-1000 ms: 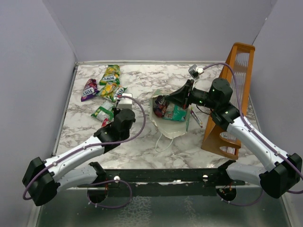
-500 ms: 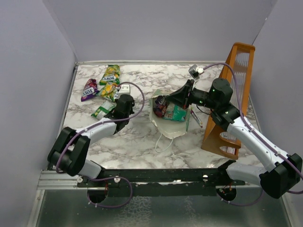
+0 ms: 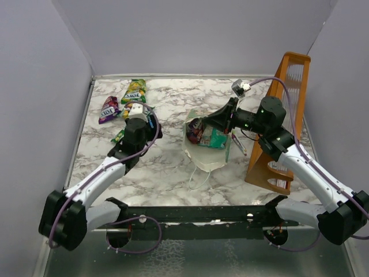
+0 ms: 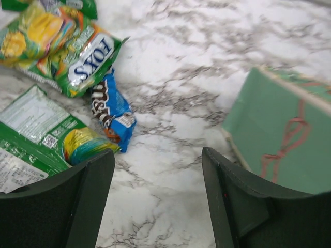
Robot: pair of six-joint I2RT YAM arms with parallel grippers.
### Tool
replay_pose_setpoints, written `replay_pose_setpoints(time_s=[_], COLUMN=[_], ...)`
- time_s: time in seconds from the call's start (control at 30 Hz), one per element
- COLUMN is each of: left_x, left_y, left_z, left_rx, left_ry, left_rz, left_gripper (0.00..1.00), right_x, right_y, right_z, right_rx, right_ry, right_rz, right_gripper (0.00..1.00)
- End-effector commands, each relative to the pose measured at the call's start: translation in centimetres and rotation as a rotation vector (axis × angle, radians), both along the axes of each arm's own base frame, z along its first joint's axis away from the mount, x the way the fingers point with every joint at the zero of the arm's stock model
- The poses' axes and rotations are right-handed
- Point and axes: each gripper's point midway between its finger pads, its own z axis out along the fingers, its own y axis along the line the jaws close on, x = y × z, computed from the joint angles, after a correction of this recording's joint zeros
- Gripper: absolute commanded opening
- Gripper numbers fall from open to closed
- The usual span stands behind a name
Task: Take the snacks out of the paper bag
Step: Place the snack at the center of the board, then take out the snack from the paper bag.
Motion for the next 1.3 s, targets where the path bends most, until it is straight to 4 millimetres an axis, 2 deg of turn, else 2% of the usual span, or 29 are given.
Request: replay_pose_setpoints(time_s=[0.0,0.13,0.23,0.4,0.5,0.7,0.97,1.07,1.17,1.27], left_x=[-2.4,-5.4,-8.1,-10.5,-11.4,-13.6,-16.9,-16.2,-14.5,-13.3], left_y=[-1.6,-2.6,-3.6,-6.2,-7.9,-12.7,-19.5,-20.7,-20.7,-21.0], left_z=[7.5,13.2,15.5,14.1,13.7,14.6,11.8,9.8,7.7,6.5], left_rx=[-0.064,-0.158,-0.288,-0.546,-0.599,-0.496,-0.264,-0.129,-0.018,0.071], left_ry=[-0.122,-0.280,-0.367,-0.293,-0.275,-0.300,-0.294,-0.282,-0.265,-0.279], left_rz=[-0.162,-0.283,-0.372,-0.465,-0.528,-0.612,-0.686,-0.648,-0.561,-0.519], left_gripper=[0.71,0.71,0.68,0.59,0.59,0.59,0.57,0.56,0.56,0.56], right_x=[0.1,0.2,0.1,0.2,0.3,0.3,-0.4,-0.8,-1.2,-1.9], right_y=[0.1,0.3,0.3,0.3,0.5,0.6,0.7,0.8,0.8,0.9], right_z=[0.2,0.0,0.0,-0.1,-0.4,-0.4,0.3,0.6,0.8,1.1], right_rx=[0.002,0.002,0.003,0.005,0.002,0.009,0.022,0.026,0.034,0.047], right_ry=[-0.027,-0.021,-0.019,-0.016,-0.008,-0.001,-0.012,-0.028,-0.044,-0.054], right_rz=[-0.006,0.002,0.008,0.005,0.009,0.017,0.049,0.069,0.091,0.125], right_gripper=[0.01,0.01,0.01,0.01,0.01,0.01,0.01,0.01,0.01,0.01])
